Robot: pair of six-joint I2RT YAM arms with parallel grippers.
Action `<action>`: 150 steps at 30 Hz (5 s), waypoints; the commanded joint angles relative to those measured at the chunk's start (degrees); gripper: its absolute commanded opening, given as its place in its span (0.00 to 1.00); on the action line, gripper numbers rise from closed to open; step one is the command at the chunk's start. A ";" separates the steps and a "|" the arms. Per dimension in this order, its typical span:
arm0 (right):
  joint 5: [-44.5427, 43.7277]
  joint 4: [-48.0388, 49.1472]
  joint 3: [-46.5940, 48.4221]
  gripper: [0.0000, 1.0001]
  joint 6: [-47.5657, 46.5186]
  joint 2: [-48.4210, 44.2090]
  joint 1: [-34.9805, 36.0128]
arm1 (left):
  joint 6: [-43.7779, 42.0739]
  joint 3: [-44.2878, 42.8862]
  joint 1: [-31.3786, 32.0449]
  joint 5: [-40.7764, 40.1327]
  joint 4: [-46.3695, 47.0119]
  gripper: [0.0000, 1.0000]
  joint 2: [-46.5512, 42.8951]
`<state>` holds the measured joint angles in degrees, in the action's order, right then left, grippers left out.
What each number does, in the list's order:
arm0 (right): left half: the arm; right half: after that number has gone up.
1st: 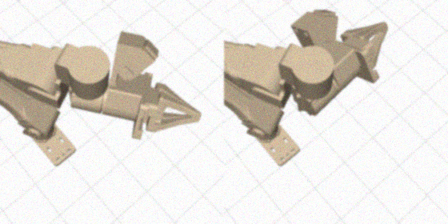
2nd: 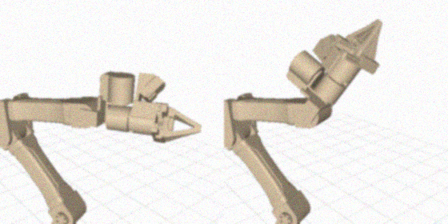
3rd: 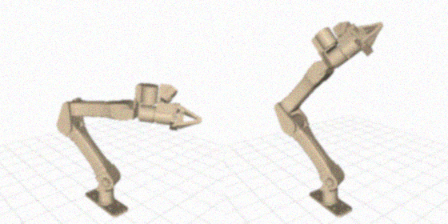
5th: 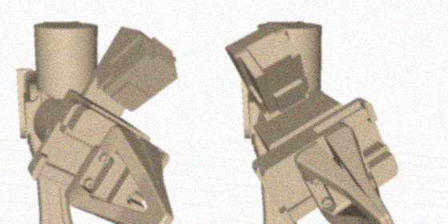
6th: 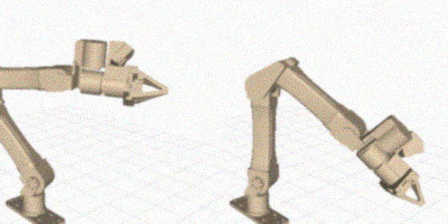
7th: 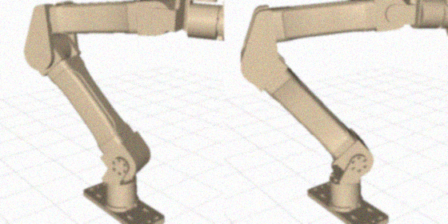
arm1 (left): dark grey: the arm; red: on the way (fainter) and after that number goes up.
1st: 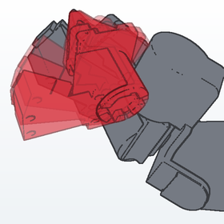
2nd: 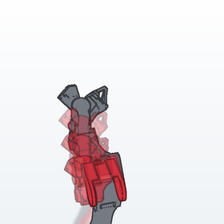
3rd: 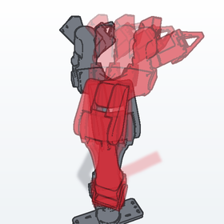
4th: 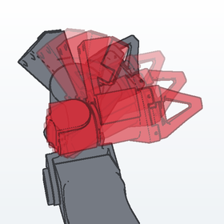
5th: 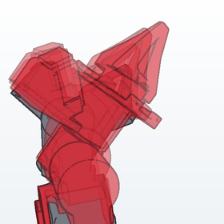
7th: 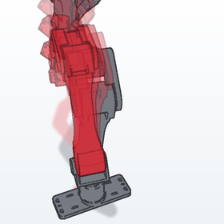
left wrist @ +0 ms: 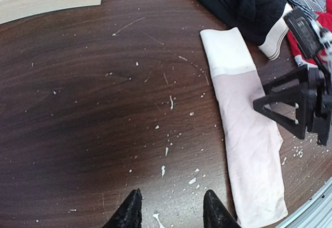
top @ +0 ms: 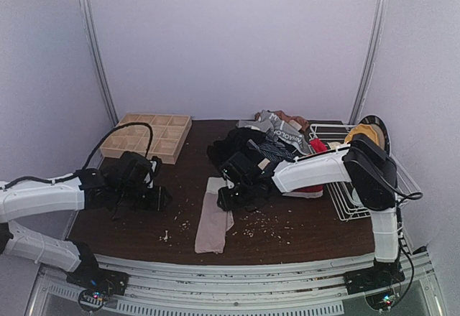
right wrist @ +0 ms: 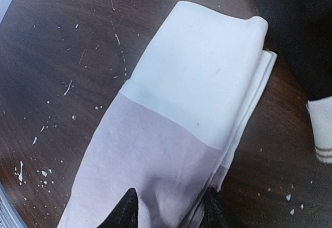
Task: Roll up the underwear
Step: Move the underwear to the center of the board, then rotate the underwear at the center of the board.
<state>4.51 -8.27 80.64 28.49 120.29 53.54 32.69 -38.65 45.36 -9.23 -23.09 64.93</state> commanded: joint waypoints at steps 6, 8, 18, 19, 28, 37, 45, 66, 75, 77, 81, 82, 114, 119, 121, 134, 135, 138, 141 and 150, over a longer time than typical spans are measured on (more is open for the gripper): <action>7.75 -8.88 9.79 0.41 -3.47 7.15 -1.10 | 2.01 2.25 -0.19 0.02 -0.20 0.39 -2.84; 10.59 -9.48 11.23 0.40 -3.92 8.21 -0.70 | 1.95 2.41 -0.19 0.01 -0.43 0.39 -3.16; 17.02 -14.44 19.51 0.41 -9.24 8.03 3.77 | 1.75 2.35 -0.19 -1.51 -1.88 0.39 -4.87; 16.76 -13.54 19.07 0.42 -8.95 6.18 3.87 | 1.47 2.11 -0.18 -2.01 -2.13 0.39 -4.78; 9.70 -9.48 9.63 0.51 -8.20 -8.36 7.24 | -1.10 -3.15 -1.02 -2.51 1.18 0.39 2.04; 5.96 3.95 -4.16 0.35 -1.46 -10.05 17.77 | -1.66 -11.52 -3.45 5.78 8.36 0.32 17.41; 4.73 6.30 -2.99 0.30 0.69 -4.09 19.14 | 0.54 -11.48 -4.69 5.49 8.67 0.28 17.97; 0.61 -3.06 -8.49 0.27 -6.13 -8.36 11.31 | -3.17 -13.63 -5.38 16.06 13.09 0.26 26.02; 3.44 5.19 -8.08 0.30 -3.10 -12.11 16.27 | -2.86 -21.46 -5.47 15.69 14.81 0.14 38.28; 3.20 5.51 -6.31 0.29 -2.81 -10.14 18.04 | -2.85 -21.34 -5.72 14.95 15.11 0.10 39.49; 4.04 7.38 -3.63 0.29 -1.01 -5.00 19.72 | -2.36 -20.09 -6.31 15.55 16.76 0.01 41.14; 4.03 7.81 -2.87 0.29 -0.76 -4.12 20.08 | -2.29 -19.68 -6.34 15.45 17.31 0.00 41.44; -4.35 -3.83 -10.70 0.25 -5.62 -5.19 4.03 | 5.31 1.58 -9.65 11.06 22.52 0.00 33.40; -3.10 -6.30 -5.93 0.26 -7.06 -3.61 1.26 | 8.29 8.21 -8.81 9.54 22.20 0.00 27.30; -2.36 -6.68 -4.30 0.28 -7.50 -3.85 1.04 | 9.04 9.51 -8.82 8.00 19.67 0.00 23.39; -1.62 -4.97 -1.93 0.38 -3.58 -9.20 6.49 | 1.14 2.50 -6.85 7.03 8.96 0.36 4.36; -2.12 -4.67 -1.94 0.38 -2.85 -8.57 6.63 | 0.06 1.75 -6.75 9.19 11.26 0.34 6.41; -3.44 -1.96 -3.65 0.36 -0.30 -6.98 6.53 | -1.73 -0.01 -6.68 12.49 16.61 0.24 13.87; -4.30 -1.02 -4.63 0.35 0.96 -5.34 5.78 | -2.22 -0.91 -6.68 11.08 19.97 0.16 20.87; -6.14 -3.15 -6.18 0.33 0.81 -3.03 2.29 | 1.21 1.39 -5.64 8.15 22.37 0.00 29.48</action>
<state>0.71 -9.78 75.94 28.77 116.29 57.43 32.27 -39.55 38.76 0.12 -1.61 92.20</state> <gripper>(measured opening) 0.330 0.005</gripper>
